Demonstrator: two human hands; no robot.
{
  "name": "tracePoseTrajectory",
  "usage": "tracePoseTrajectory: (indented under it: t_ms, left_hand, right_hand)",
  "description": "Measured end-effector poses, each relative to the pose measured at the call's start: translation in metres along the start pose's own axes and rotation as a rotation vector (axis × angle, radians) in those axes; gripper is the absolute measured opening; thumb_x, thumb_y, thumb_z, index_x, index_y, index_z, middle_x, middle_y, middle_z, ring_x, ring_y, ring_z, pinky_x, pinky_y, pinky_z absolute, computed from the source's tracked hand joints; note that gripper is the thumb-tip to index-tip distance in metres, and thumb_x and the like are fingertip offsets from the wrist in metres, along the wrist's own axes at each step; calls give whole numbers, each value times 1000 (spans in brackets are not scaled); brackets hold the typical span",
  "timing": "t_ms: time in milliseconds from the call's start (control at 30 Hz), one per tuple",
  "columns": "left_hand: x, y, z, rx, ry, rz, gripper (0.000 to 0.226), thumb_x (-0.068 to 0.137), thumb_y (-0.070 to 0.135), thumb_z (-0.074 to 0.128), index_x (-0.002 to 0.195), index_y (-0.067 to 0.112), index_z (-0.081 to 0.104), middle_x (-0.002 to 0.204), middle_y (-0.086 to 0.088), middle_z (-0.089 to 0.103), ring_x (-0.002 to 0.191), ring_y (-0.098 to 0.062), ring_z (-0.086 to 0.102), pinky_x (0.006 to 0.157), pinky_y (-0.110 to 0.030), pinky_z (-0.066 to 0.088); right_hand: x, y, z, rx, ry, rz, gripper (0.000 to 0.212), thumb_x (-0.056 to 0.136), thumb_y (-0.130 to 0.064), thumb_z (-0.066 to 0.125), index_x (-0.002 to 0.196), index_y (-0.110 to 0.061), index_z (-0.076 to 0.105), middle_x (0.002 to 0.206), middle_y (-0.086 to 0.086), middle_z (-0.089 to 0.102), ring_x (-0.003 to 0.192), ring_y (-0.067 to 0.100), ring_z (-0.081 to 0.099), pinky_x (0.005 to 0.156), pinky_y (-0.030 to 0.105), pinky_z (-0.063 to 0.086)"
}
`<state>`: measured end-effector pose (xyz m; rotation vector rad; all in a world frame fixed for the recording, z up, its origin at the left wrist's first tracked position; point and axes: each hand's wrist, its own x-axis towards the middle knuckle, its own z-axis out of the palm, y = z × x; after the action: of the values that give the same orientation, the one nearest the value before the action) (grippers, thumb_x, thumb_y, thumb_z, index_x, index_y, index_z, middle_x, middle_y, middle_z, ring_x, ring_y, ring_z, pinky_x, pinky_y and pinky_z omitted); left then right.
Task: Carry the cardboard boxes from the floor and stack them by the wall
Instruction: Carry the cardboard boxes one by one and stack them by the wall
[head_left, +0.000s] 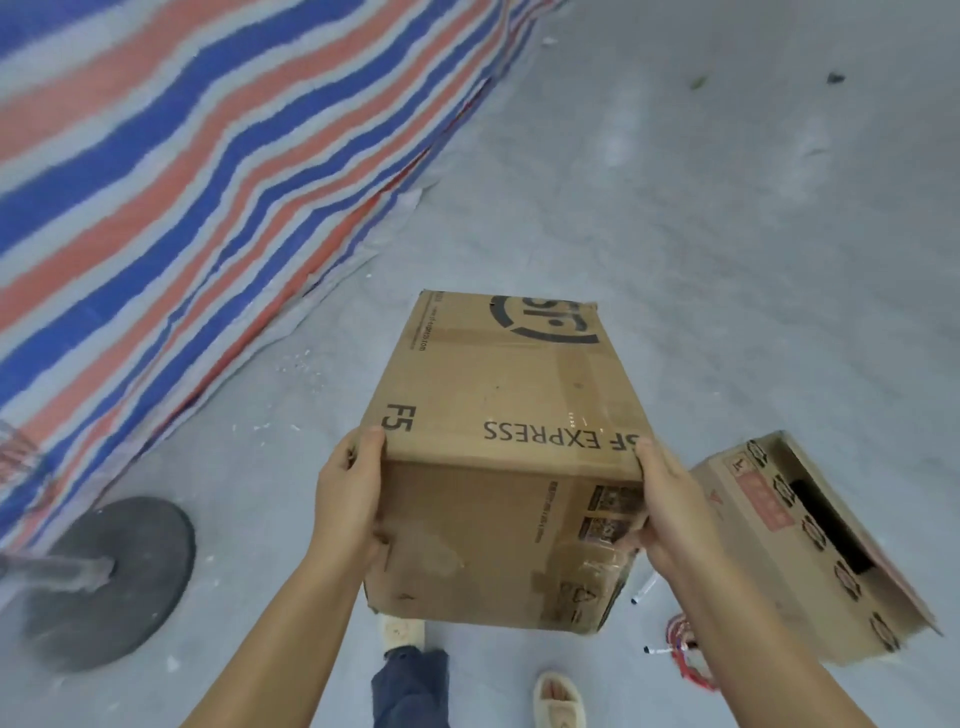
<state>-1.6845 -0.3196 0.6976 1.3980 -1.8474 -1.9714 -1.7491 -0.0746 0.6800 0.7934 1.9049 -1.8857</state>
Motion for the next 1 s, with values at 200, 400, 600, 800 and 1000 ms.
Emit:
tracePoseTrajectory:
  t_ms: [200,400,600,800,1000]
  left_hand:
    - [-93,-55,-15,-140,182,-11,26,93,39,50,73,41,67,69,24,63,77,-4,53,70,-40,49]
    - [-167,-106,-59,-278,384,-66,13,93,39,52,91,34,64,91,15,60,81,-5,54,77,-45,51]
    - [-247,-179,-130,-446,605,-132,18,91,42,52,90,29,64,78,11,49,62,-7,38,62,-37,38]
    - [-364,-266,-210,-580,842,-154,22,90,43,52,76,27,58,78,9,48,69,-12,43,65,-38,37]
    - [-497,-349,-284,-664,1101,-195,27,88,45,53,83,18,57,79,-1,45,61,-21,33,50,-29,26]
  right_hand:
    - [-23,2,-39,-109,-195,9,24,95,-38,49,93,-28,70,72,-3,72,77,22,67,42,32,50]
    - [-67,20,-35,-286,-385,17,23,95,-34,48,86,-28,68,63,-7,70,65,17,66,37,32,48]
    - [-139,67,-7,-505,-604,9,25,95,-37,49,81,-32,69,65,-9,71,75,18,66,41,34,50]
    - [-251,150,15,-753,-832,-96,23,93,-43,50,76,-41,67,98,2,69,89,36,64,48,39,50]
    - [-381,252,12,-914,-1044,-116,28,92,-41,49,70,-39,66,82,-6,61,100,40,55,69,52,51]
